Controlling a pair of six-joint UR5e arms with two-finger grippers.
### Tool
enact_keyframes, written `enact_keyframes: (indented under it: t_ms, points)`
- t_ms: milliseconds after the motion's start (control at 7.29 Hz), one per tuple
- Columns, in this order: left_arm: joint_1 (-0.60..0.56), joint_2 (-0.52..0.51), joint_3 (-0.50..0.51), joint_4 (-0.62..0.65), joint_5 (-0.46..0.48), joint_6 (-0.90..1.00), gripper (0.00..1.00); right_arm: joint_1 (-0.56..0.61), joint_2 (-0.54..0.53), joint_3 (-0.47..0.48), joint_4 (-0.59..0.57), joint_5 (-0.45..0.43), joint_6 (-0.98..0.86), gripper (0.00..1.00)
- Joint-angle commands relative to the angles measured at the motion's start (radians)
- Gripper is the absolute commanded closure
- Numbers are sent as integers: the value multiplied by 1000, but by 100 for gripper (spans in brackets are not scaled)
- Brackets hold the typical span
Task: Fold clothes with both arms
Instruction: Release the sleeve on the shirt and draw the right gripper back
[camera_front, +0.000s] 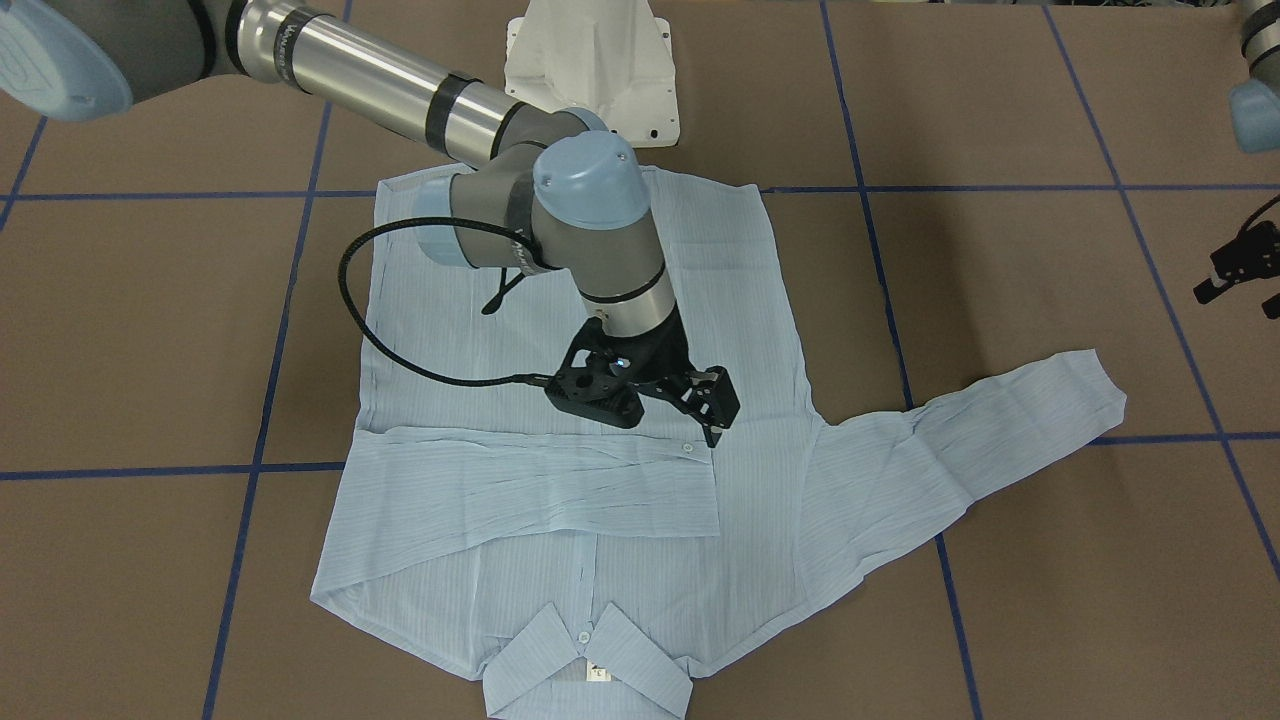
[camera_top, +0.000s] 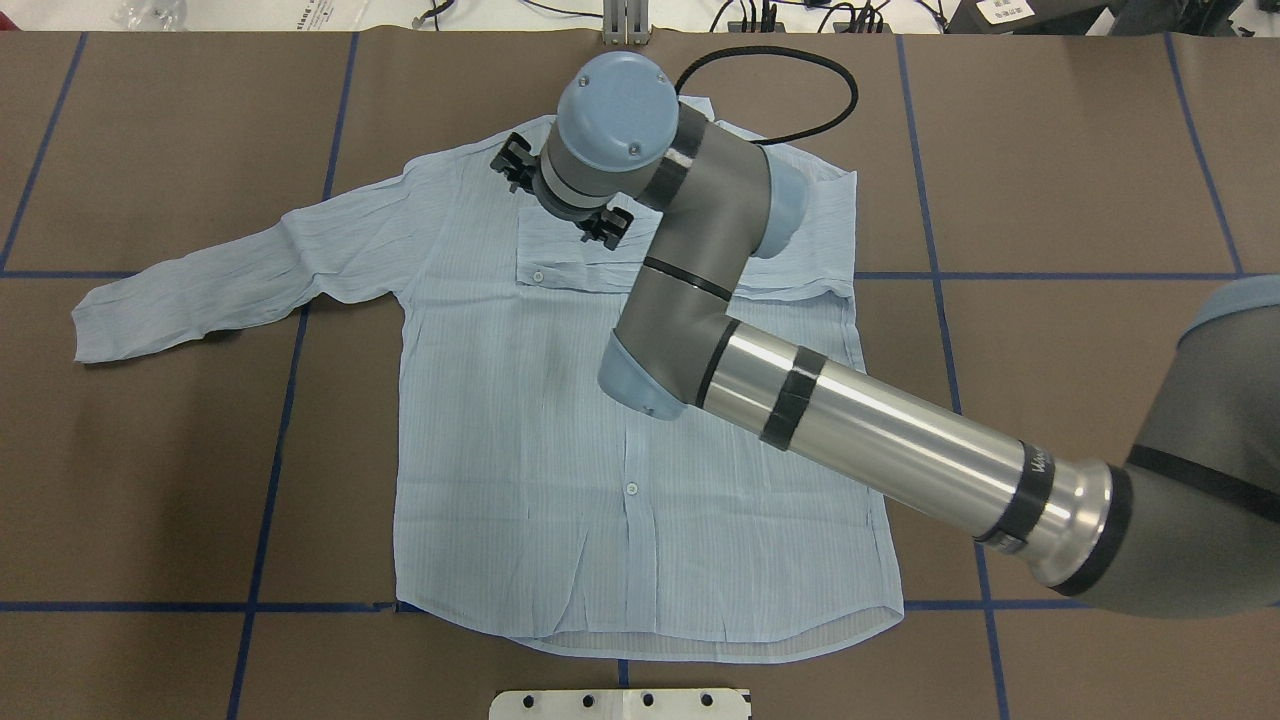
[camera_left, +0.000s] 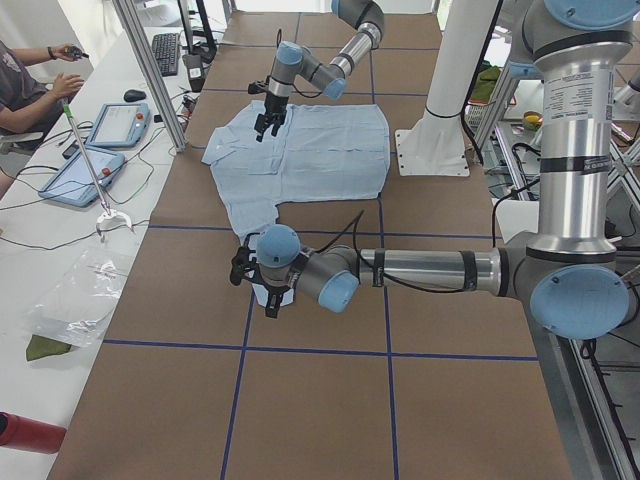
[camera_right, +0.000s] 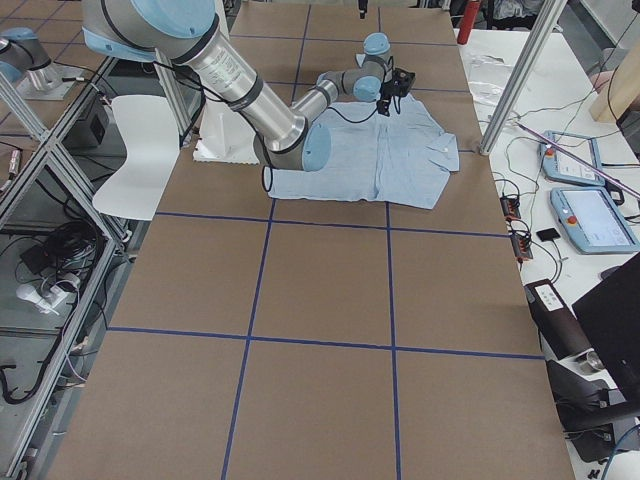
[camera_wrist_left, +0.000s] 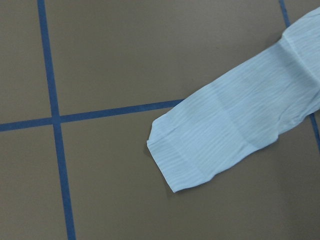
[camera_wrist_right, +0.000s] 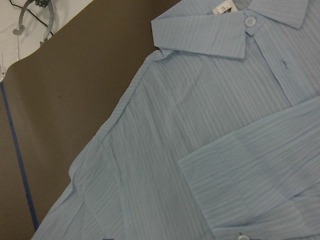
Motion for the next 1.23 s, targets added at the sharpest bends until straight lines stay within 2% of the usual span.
enact_keyframes:
  t_ms: [0,137,274,411,686,1097]
  points:
    - [79,-85,129,-118,114,-135,9,65,-235,252,-36,126,-10,0]
    - [90,-100,212,-220,113,-143,15,105,-337,349,-38,180,-77,0]
    - [110,-117,246,-276,113,-198,24,113,-417,417,-36,182,-144,0]
    - [151,-120,246,-305,113,-276,37,116,-443,436,-36,182,-160,0]
    - [184,-122,277,-343,115,-293,52,124,-463,439,-33,188,-160,0]
    - [225,-131,312,-344,116,-292,52,121,-474,437,-30,187,-162,0]
